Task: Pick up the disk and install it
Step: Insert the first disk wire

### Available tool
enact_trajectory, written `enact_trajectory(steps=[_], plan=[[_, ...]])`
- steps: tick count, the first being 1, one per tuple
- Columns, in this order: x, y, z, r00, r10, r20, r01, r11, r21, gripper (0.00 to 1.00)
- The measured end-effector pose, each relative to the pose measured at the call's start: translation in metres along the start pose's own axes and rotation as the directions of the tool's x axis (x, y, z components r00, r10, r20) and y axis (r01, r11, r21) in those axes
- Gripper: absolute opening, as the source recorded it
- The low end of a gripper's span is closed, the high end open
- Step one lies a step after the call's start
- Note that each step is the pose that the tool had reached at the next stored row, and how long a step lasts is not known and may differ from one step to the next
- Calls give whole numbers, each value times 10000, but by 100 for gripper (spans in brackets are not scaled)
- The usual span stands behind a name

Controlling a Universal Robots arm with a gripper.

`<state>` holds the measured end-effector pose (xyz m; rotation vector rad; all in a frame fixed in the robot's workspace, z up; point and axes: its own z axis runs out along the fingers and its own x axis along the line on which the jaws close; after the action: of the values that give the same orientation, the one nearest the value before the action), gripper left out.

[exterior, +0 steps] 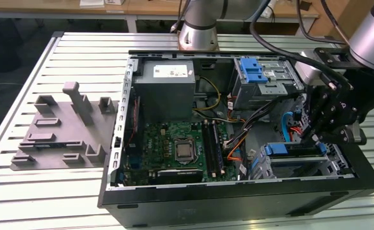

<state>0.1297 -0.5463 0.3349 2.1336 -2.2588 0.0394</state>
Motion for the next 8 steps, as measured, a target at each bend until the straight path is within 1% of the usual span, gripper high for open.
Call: enact_trajectory(steps=[4,8], plan=[[15,-11,8,10000,57,-2,-57,10000,-30,17],[22,-15,13,10000,57,-4,-58,10000,-41,17]])
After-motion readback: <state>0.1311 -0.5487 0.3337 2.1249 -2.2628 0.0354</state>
